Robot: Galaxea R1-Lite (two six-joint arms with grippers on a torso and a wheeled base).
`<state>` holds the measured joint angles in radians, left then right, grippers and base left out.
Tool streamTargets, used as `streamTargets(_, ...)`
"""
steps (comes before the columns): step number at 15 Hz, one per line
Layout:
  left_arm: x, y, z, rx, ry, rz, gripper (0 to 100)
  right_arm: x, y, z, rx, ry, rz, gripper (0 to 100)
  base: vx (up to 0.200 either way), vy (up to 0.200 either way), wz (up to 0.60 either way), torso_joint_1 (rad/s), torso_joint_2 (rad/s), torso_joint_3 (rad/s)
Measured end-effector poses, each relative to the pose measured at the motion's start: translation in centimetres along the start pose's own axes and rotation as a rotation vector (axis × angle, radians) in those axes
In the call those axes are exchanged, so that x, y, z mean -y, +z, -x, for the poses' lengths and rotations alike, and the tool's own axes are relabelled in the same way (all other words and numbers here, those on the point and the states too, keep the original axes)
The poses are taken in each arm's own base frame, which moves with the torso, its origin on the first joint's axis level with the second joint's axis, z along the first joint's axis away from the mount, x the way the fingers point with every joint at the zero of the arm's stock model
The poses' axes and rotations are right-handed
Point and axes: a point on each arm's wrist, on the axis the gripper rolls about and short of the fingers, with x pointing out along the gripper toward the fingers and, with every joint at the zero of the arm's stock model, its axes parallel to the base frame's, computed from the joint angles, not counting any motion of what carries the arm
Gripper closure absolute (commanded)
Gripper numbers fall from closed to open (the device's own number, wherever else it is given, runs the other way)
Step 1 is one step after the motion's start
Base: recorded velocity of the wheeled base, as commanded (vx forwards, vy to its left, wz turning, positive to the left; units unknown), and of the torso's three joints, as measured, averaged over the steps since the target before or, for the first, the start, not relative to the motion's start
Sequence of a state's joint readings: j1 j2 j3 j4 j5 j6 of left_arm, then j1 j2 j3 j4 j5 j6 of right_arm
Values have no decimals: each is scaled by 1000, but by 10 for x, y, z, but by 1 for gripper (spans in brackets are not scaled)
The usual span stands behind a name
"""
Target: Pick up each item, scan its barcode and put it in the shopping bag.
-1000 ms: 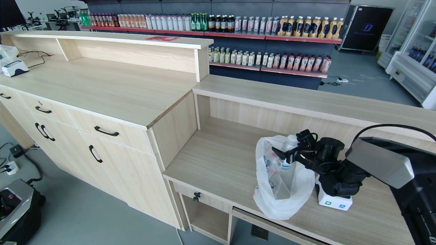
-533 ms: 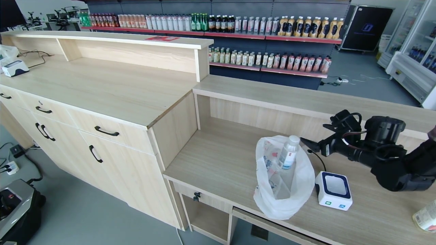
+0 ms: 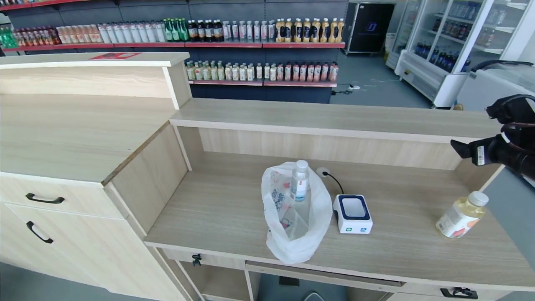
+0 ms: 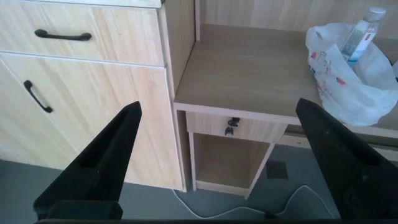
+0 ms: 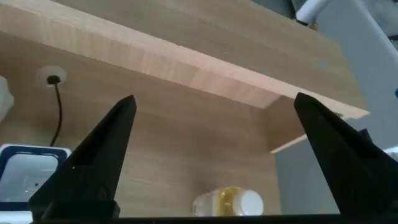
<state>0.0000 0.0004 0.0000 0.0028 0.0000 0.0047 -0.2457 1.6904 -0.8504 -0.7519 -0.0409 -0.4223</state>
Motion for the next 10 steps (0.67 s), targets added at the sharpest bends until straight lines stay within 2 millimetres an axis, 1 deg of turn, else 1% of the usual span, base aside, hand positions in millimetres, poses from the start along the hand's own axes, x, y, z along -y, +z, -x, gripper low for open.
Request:
streamTargets(1,0,0,0,0,0,0,0,12,-2,8,-39,-76,-6,0,0,0,-600,-2,7,7)
streamTargets(2,0,0,0,0,0,0,0,21,-11,16,-86,-132,-11,0,0,0,0,0,0,0)
streamTargets(3,0,0,0,0,0,0,0,28,-23,23,-129,-172,-18,0,0,0,0,0,0,0)
streamTargets(4,0,0,0,0,-1,0,0,37,-41,29,-182,-207,-34,0,0,0,0,0,0,0)
streamTargets(5,0,0,0,0,0,0,0,40,-63,36,-232,-196,-78,0,0,0,0,0,0,0)
streamTargets(7,0,0,0,0,0,0,0,38,-94,43,-253,-69,-168,0,0,0,0,0,0,0)
streamTargets(8,0,0,0,0,0,0,0,38,-105,41,-251,-39,-190,0,0,0,0,0,0,0)
streamTargets(10,0,0,0,0,0,1,0,36,-119,31,-232,4,-203,0,0,0,0,0,0,0)
